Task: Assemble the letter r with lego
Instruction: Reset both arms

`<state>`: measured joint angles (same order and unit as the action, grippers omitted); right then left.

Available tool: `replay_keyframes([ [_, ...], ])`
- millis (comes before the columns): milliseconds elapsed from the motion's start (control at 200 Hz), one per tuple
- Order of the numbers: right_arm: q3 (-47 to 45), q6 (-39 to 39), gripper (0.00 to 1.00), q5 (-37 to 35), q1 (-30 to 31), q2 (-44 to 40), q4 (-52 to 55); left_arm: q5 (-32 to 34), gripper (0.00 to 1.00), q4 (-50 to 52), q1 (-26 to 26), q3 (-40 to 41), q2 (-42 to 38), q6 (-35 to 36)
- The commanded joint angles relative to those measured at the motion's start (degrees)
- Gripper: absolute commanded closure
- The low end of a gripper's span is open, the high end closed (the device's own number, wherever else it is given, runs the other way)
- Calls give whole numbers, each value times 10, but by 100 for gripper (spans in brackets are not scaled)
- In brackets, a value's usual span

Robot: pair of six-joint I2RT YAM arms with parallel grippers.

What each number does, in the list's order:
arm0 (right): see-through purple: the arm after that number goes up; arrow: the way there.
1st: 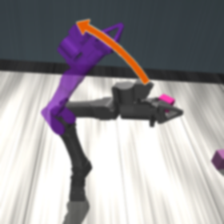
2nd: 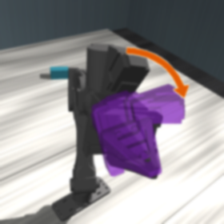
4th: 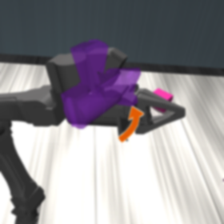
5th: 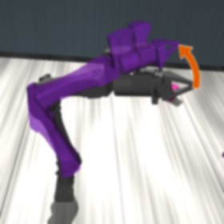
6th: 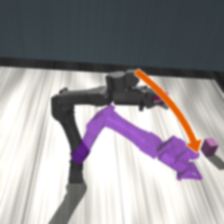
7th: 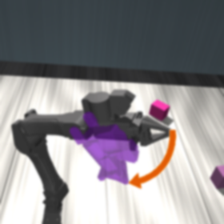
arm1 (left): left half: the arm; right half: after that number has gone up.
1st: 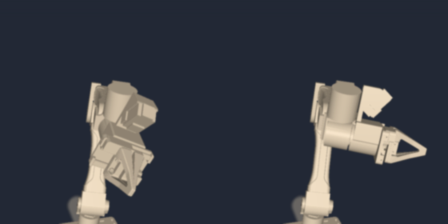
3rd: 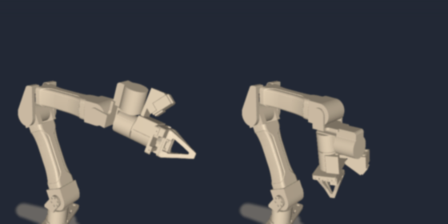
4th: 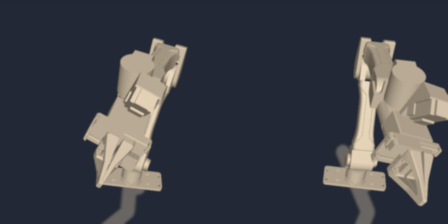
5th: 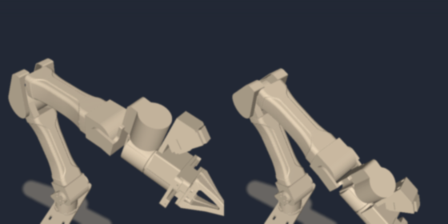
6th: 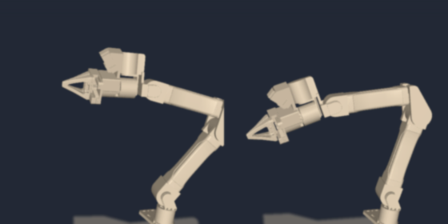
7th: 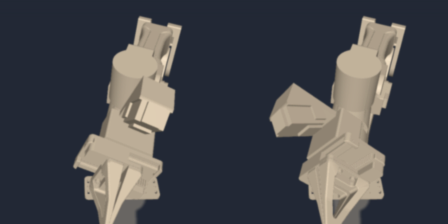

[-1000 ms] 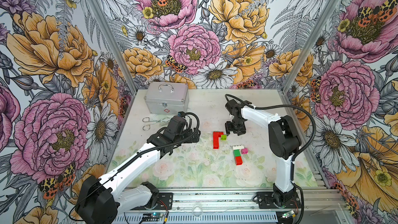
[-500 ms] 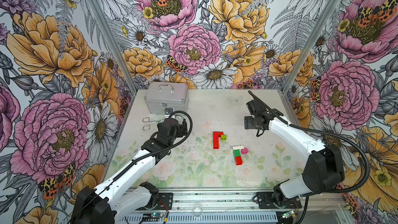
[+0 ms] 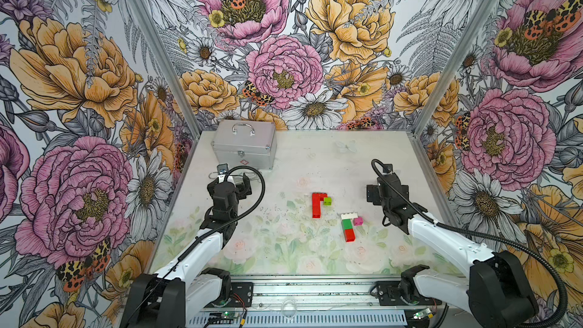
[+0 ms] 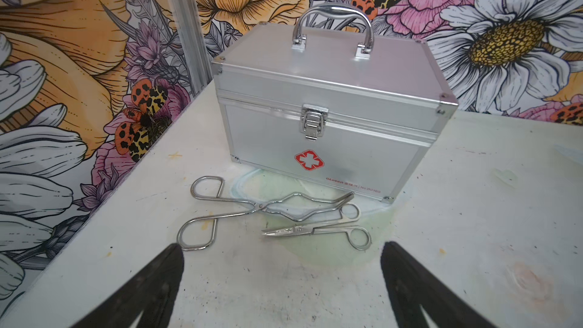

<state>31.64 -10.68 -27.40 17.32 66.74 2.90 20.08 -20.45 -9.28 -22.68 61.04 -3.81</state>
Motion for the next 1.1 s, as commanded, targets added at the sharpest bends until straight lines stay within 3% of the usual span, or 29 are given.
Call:
replay_keyframes([
  [0, -42, 55, 0, 0, -25, -10, -207, -45, 1, -119, 41, 24, 36, 11],
  [145, -54, 43, 0, 69, -96, 14, -271, -64, 1, -270, 75, 66, 123, 33],
  [240, -62, 40, 0, 101, -129, 45, -321, -104, 1, -304, 92, 65, 146, 25],
  [465, -66, 63, 0, 124, -151, 139, -418, -127, 1, -452, 104, 63, 288, 26],
  [520, -66, 53, 0, 140, -163, 164, -437, -134, 1, -401, 108, 48, 276, 23],
  [590, -93, 63, 0, 175, -172, 215, -536, -148, 1, -380, 118, 32, 282, 15],
  [705, -84, 55, 0, 188, -177, 207, -495, -157, 1, -367, 118, 24, 282, 17],
  [1096, -88, 56, 0, 193, -179, 208, -510, -133, 1, -355, 106, 20, 280, 25],
])
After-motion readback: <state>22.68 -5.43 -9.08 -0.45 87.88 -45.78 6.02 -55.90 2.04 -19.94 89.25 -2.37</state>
